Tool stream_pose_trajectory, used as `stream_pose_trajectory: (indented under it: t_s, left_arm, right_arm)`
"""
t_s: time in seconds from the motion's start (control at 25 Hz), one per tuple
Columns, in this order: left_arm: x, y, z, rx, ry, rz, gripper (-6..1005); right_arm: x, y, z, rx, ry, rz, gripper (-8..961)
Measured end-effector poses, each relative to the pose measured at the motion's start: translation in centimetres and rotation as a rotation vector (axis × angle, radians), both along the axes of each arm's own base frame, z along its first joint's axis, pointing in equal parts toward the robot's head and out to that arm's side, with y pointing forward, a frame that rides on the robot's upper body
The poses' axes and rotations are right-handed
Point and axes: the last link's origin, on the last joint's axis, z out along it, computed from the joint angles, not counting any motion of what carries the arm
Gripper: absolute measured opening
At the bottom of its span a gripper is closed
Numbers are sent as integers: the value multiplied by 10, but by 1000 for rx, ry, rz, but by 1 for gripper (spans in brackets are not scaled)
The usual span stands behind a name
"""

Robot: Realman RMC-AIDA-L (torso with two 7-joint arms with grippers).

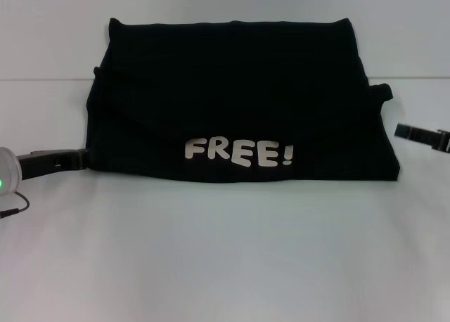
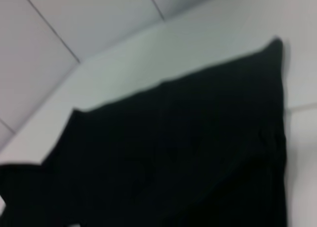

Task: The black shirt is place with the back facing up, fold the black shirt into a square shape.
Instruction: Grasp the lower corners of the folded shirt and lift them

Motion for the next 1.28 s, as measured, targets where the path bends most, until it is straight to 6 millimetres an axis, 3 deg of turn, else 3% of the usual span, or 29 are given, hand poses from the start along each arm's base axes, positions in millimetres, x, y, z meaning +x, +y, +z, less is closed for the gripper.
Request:
stream_pose_trajectory:
  t_s: [0.44, 1.28]
  left_arm:
    - [4, 4, -1, -1, 5, -11, 2]
    - [10, 9, -3, -17, 19, -33, 2]
  right_arm:
    - [-1, 11, -17, -61, -98, -61, 624]
    - [-5, 6, -36, -144, -93, -80, 568]
